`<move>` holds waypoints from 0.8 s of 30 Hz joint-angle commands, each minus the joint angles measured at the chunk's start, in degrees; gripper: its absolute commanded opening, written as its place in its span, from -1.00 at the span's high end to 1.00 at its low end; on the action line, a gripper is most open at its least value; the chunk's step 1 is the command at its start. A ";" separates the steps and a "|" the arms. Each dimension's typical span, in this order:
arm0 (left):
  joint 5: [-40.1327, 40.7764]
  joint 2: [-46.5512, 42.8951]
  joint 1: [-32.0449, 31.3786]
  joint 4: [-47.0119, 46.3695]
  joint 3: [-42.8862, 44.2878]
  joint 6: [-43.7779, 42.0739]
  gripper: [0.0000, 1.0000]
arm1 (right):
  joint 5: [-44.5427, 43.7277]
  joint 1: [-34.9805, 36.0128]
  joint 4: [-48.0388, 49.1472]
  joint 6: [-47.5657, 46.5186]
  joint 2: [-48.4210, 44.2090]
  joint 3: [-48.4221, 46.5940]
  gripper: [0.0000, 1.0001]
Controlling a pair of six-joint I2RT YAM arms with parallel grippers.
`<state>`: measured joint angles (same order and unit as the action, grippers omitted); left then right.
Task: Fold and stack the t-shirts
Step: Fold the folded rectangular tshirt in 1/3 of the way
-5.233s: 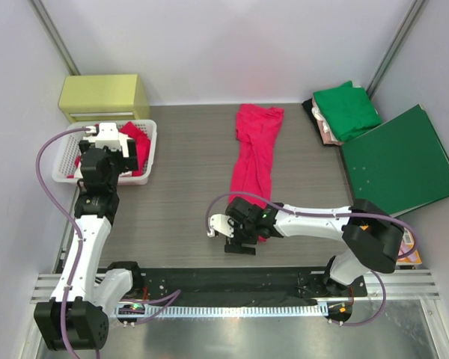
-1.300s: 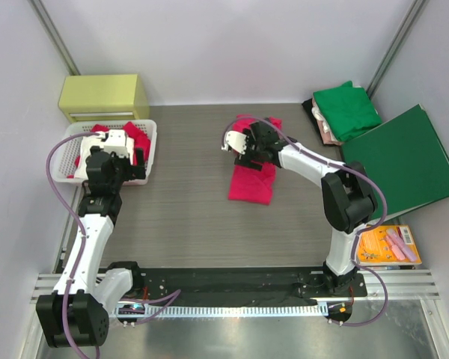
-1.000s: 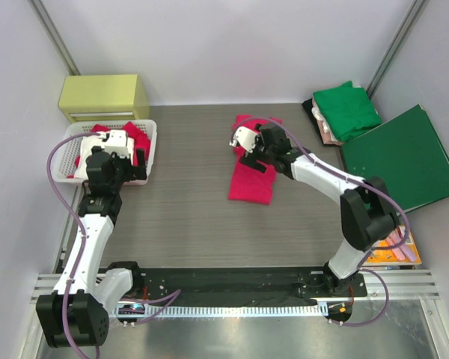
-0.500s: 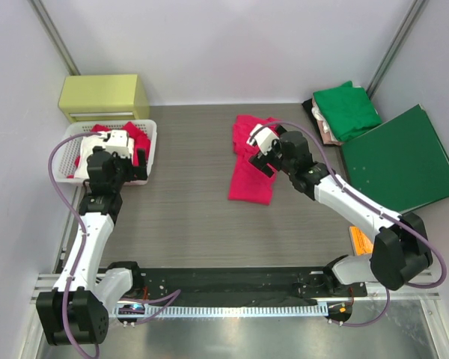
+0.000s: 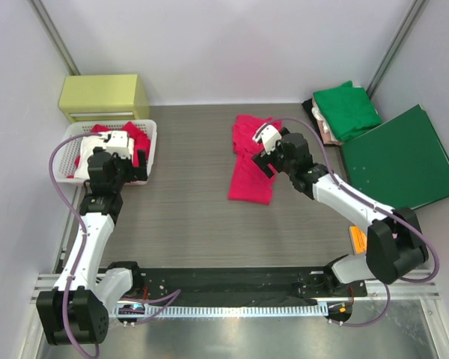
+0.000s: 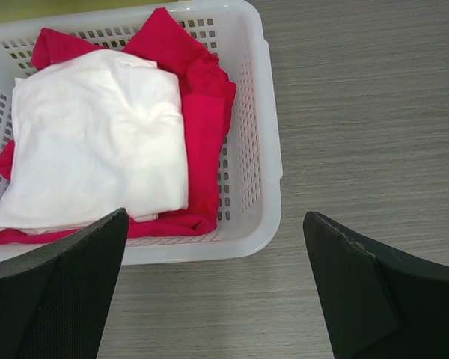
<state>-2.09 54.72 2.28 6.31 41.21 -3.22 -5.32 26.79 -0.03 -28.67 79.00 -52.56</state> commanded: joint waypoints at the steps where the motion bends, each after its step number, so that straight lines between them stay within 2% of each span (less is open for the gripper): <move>1: 0.59 0.56 0.26 -1.83 0.89 -0.20 -1.00 | 4.52 -1.12 -1.53 7.39 4.56 -7.20 -0.89; 4: 0.24 1.27 0.35 -1.38 1.41 -0.12 -1.00 | 9.79 -1.12 -5.06 9.94 8.08 -12.46 -0.89; 9: 0.15 2.32 0.26 -1.12 1.50 0.06 -1.00 | 13.84 -1.12 -7.78 12.13 20.12 -20.99 -0.88; 15: 0.77 2.41 0.35 -0.24 2.21 -0.29 -0.99 | 11.21 -1.30 -9.28 13.55 35.84 -33.92 -0.73; 20: 0.42 2.94 0.35 -0.24 2.21 -0.64 -0.99 | 10.33 -1.65 -9.28 15.30 41.93 -39.55 -0.65; 24: 0.51 3.64 0.35 -0.15 2.38 -0.73 -0.99 | 9.63 -1.65 -9.37 16.36 41.32 -39.74 -0.54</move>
<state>-1.98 57.78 2.28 6.74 41.23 -3.46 5.34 25.36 -10.39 -14.50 122.83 -88.92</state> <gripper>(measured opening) 0.996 0.780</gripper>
